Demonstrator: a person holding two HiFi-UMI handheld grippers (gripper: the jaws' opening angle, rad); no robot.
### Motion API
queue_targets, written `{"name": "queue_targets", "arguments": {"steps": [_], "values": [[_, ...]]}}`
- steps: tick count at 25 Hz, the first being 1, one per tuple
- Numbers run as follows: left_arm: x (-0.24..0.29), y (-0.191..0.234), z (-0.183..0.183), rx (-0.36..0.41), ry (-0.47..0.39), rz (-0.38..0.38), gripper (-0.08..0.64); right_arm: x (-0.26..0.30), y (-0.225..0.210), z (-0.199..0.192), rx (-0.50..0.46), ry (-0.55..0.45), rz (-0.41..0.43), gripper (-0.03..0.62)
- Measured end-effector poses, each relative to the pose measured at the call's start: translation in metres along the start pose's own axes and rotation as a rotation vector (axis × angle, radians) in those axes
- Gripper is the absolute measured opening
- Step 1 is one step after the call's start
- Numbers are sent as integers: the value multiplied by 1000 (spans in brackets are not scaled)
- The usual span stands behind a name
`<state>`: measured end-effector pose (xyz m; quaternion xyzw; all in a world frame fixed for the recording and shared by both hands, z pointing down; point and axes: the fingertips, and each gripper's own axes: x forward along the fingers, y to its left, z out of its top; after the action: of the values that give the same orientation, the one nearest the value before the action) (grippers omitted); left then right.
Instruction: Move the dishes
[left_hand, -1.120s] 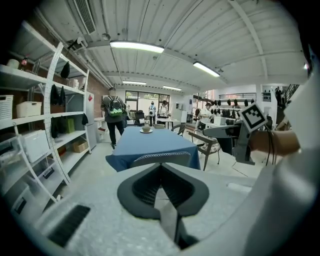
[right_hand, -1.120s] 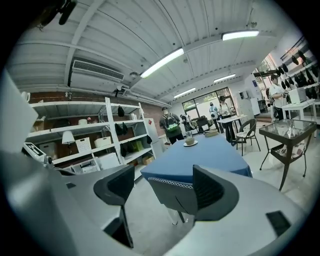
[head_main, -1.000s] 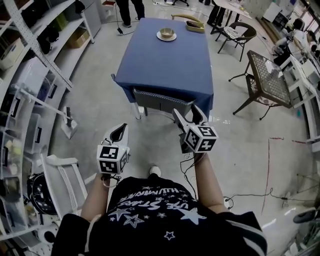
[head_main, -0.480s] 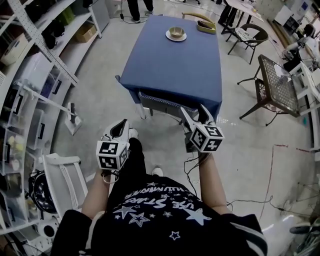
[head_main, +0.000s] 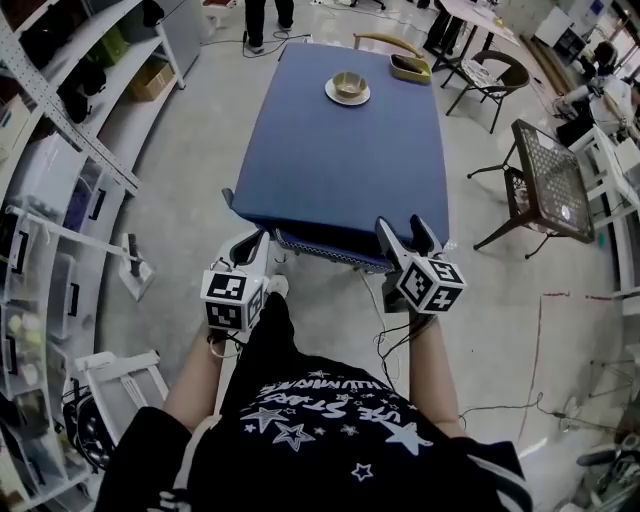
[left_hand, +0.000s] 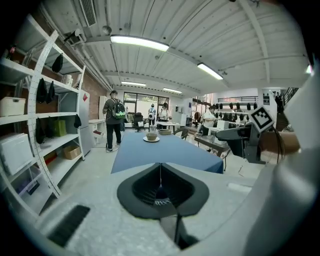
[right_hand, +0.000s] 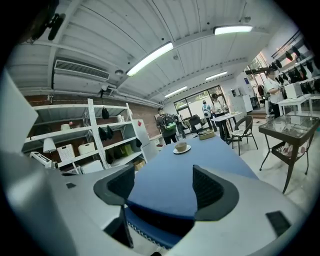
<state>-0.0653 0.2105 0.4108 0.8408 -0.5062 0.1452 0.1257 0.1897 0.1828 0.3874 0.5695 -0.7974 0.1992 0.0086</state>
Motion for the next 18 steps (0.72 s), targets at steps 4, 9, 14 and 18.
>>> {"name": "queue_targets", "arguments": {"steps": [4,9,14,18], "values": [[50,41,21,-7,-1,-34,20,47,-5,20,-4,-2,-47,344],[106,89,53,1,-4,-85,20,109,-8,38,1,30,-107,344],[152,136,74,-7,-5,-112,20,170,-5,65,-16,26,-140,344],[184,168,88,-4,-7,-131,20,219,-2,85,-49,34,-155,344]]}}
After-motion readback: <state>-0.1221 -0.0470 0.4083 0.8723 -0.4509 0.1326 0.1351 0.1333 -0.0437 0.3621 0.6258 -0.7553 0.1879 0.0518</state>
